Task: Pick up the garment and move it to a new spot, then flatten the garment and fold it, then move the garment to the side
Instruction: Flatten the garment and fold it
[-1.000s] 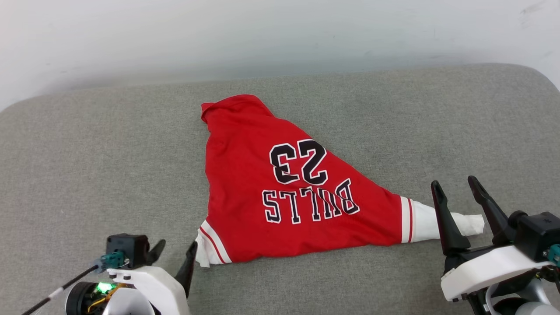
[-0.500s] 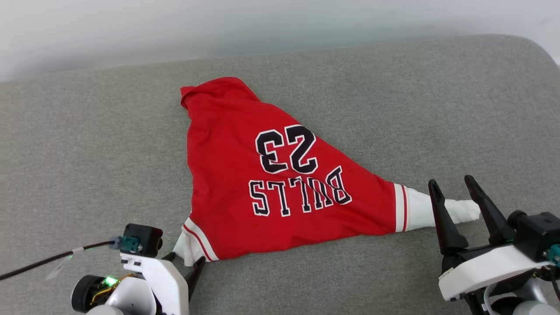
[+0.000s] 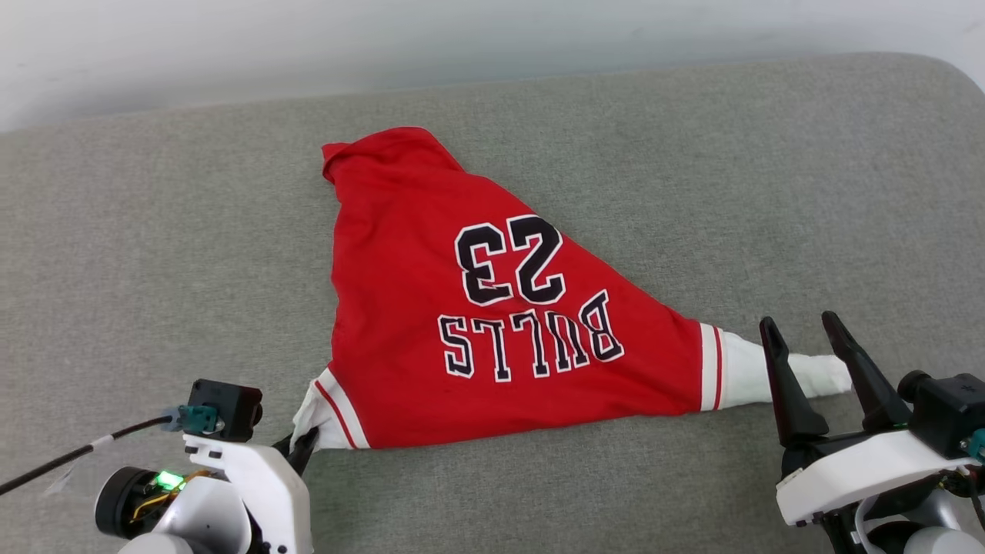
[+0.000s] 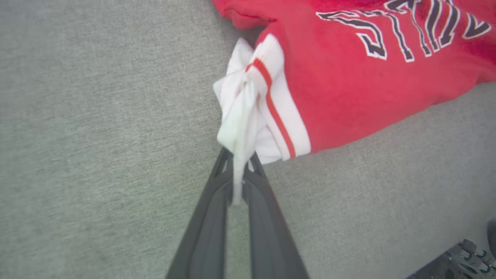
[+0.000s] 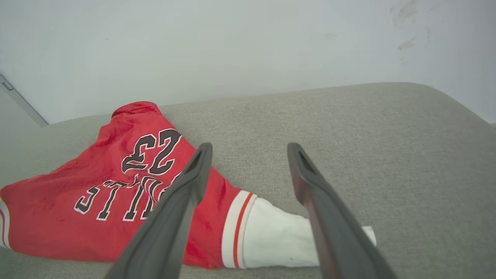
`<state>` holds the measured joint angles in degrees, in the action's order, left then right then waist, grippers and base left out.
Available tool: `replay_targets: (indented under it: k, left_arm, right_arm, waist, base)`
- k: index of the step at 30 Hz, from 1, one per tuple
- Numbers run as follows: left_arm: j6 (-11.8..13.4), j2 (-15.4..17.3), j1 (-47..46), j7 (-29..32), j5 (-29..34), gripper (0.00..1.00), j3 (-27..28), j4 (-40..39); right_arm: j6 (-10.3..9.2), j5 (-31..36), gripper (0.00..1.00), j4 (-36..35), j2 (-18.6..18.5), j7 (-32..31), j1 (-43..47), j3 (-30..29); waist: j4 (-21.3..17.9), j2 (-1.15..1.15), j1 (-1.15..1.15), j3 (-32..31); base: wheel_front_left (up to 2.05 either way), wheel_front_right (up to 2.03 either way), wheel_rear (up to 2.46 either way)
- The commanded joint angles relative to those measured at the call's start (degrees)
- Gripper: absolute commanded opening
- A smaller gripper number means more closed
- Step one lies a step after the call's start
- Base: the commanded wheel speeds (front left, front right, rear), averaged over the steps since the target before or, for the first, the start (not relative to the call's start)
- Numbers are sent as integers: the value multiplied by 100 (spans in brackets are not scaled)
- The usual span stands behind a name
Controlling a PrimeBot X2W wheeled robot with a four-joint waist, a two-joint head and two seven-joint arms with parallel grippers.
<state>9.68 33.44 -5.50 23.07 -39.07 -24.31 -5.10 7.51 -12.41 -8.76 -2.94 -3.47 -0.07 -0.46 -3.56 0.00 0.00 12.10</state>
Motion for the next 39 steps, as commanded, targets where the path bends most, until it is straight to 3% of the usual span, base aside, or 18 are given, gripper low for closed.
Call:
replay_targets:
  k: [1, 6, 13, 18, 22, 29, 33, 34, 35, 39]
  left_arm:
    - [51, 55, 82, 25, 18, 0, 22, -94]
    - [311, 315, 427, 190, 5, 0, 171, -778]
    - [885, 730, 1078, 439, 22, 0, 542, -1859]
    - [1182, 746, 1391, 393, -136, 0, 836, -2053]
    - [1075, 584, 1279, 302, -347, 0, 894, -1702]
    - [649, 231, 604, 204, -736, 0, 874, -461]
    - [571, 95, 473, 173, -829, 0, 831, -127]
    - [555, 63, 470, 166, -853, 47, 818, -67]
    - [556, 23, 456, 122, -855, 100, 826, -25]
    - [575, -81, 422, -207, -755, 100, 884, 0]
  right_arm:
    - [-4, -38, 100, 20, 10, 33, -73, -17]
    - [-3, -69, 100, 60, 10, 31, -25, -79]
    - [-3, -78, 100, 62, 10, 46, 48, -150]
    - [-3, -82, 100, 23, 10, 51, -28, -166]
    - [-4, -47, 100, -13, 9, 19, -132, -164]
    - [-3, 27, 100, -63, 9, -44, -231, -261]
    - [-3, 25, 100, -56, 10, -46, -244, -310]
    - [-4, 27, 100, -51, 10, -45, -243, -325]
    - [-3, 36, 100, -45, 10, -51, -240, -343]
    - [-3, 66, 100, -14, 10, -86, -222, -402]
  waist:
    - [47, 0, 0, -46]
    - [197, 0, 0, -158]
    - [342, 0, 0, -181]
    - [363, 0, 0, -62]
    - [309, 0, 0, 82]
    - [135, 0, 0, 338]
    - [99, 0, 0, 362]
    - [100, 0, 0, 354]
    - [106, 0, 0, 334]
    - [160, 0, 0, 175]
  base:
    - [0, 0, 0]
    - [0, 0, 0]
    - [0, 0, 0]
    - [0, 0, 0]
    - [0, 0, 0]
    - [0, 0, 0]
    - [0, 0, 0]
    - [0, 0, 0]
    - [0, 0, 0]
    - [0, 0, 0]
